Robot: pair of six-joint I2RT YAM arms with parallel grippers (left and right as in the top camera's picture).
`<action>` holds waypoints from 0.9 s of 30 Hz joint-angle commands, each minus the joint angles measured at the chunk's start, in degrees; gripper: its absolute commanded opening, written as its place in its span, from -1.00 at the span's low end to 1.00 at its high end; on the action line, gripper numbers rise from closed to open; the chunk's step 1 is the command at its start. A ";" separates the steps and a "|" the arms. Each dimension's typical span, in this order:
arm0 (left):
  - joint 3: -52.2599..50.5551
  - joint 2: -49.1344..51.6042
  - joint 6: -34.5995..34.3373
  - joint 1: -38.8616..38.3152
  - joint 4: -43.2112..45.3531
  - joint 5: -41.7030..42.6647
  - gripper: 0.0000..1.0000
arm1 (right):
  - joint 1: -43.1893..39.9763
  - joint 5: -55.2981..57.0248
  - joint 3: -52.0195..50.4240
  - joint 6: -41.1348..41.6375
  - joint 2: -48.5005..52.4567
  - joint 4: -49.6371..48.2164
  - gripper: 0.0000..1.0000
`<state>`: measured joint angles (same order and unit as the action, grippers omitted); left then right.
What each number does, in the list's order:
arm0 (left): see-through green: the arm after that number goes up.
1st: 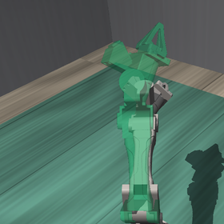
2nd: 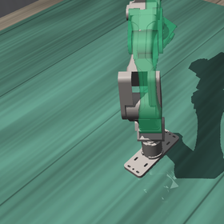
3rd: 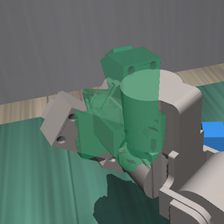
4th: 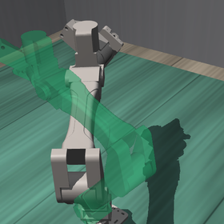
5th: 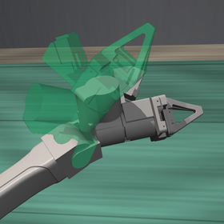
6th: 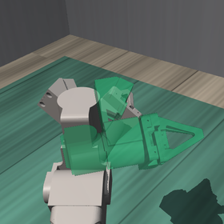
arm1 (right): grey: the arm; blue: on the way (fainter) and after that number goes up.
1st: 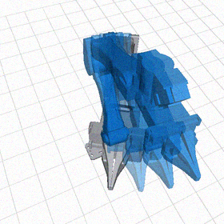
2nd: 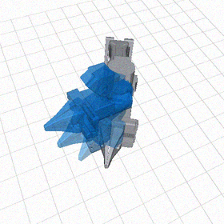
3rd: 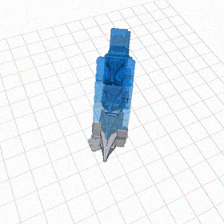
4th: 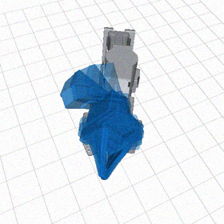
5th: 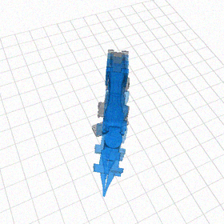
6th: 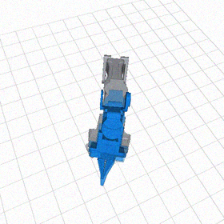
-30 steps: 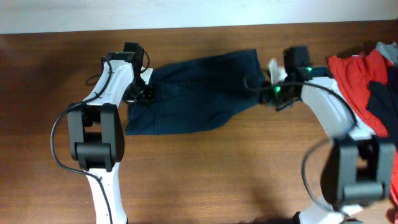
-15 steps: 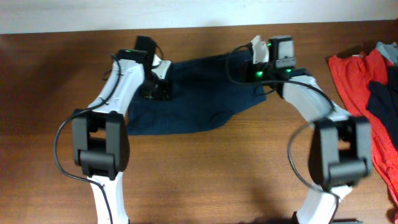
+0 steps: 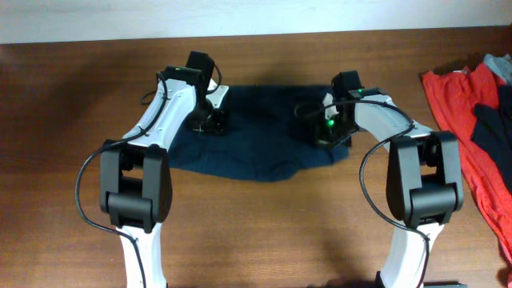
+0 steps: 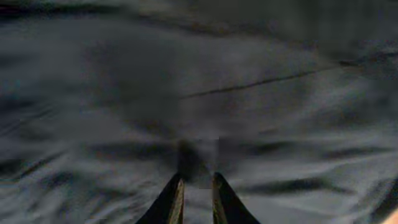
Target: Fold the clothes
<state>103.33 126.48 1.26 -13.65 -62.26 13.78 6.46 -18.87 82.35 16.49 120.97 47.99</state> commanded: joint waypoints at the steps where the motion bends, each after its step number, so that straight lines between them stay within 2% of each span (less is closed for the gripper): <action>1: -0.98 -0.81 0.46 0.59 -1.42 -3.41 -0.67 | 0.28 12.09 -2.62 0.07 2.56 7.26 -0.92; 6: -3.58 -0.81 0.46 0.57 -1.90 -4.00 -0.66 | 1.73 10.03 -2.64 0.70 -1.73 13.09 -0.91; 10: -6.29 -0.81 0.44 0.52 -1.11 -4.00 -0.66 | 4.04 5.44 -2.62 -6.23 -9.40 6.54 -0.91; 15: -8.63 -0.81 0.44 0.52 0.52 -4.00 -0.66 | 5.20 5.38 -2.62 -6.36 -14.99 -0.17 -0.85; 22: -11.37 -0.81 0.44 0.52 4.61 -4.11 -0.66 | 5.09 8.98 -2.64 -6.43 -8.76 -3.34 -0.92; 27: -11.58 -0.81 0.46 0.52 4.72 -7.65 -0.67 | 2.93 15.19 -2.64 -5.53 -4.07 -8.35 -0.92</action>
<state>93.51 125.34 1.26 -13.10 -57.65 10.33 11.16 -9.43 79.75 10.44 114.91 40.97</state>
